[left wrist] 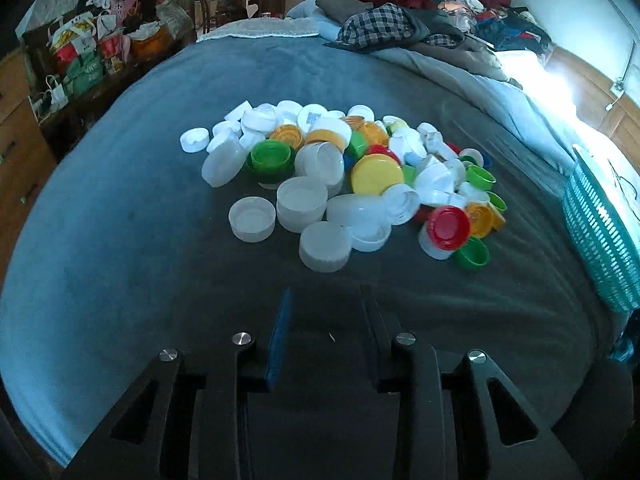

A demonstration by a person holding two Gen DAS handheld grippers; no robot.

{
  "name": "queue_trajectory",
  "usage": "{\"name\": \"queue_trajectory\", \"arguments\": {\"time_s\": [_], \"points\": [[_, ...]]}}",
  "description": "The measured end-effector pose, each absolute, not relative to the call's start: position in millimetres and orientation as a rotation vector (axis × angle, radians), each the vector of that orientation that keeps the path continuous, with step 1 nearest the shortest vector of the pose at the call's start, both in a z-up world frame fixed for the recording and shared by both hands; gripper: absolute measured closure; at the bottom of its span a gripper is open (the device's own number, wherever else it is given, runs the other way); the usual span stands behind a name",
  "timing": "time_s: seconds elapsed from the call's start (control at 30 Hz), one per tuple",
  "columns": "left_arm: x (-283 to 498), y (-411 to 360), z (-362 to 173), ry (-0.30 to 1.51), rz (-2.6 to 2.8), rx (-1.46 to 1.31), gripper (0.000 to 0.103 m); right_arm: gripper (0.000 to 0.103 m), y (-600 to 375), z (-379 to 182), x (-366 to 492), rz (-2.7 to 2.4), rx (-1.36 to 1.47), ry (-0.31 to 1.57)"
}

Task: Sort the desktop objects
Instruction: 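Move back to the pile and grasp a white cap with the left tool, then grasp a green cap with the right tool while the left tool holds its cap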

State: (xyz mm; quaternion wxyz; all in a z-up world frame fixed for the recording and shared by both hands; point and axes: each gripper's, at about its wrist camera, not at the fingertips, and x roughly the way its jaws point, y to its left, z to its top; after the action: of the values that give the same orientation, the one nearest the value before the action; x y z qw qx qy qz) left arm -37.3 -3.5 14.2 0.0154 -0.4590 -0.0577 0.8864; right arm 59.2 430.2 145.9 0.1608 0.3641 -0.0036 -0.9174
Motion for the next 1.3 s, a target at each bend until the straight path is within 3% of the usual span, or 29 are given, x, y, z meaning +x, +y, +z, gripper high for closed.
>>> {"name": "queue_trajectory", "arguments": {"time_s": [0.2,0.37,0.6,0.87,1.3], "points": [[-61.0,-2.8,2.6,-0.182,2.758,-1.383,0.075,0.026,407.9,148.8,59.1,-2.592,1.052,0.071],[-52.3,-5.9,5.3,-0.208,2.755,-1.355,0.079,0.047,379.7,150.8,55.8,-2.53,1.023,0.128],[-15.1,-21.8,21.9,-0.289,2.764,-1.272,0.079,0.047,301.5,122.2,16.3,-2.361,1.013,0.197],[-11.1,-31.5,23.6,-0.3,2.731,-1.296,0.079,0.061,225.1,52.6,-56.2,-2.26,1.065,0.4],[-20.3,-31.5,17.9,-0.313,2.689,-1.315,0.079,0.061,194.4,19.7,-112.6,-2.186,1.07,0.431]]}}
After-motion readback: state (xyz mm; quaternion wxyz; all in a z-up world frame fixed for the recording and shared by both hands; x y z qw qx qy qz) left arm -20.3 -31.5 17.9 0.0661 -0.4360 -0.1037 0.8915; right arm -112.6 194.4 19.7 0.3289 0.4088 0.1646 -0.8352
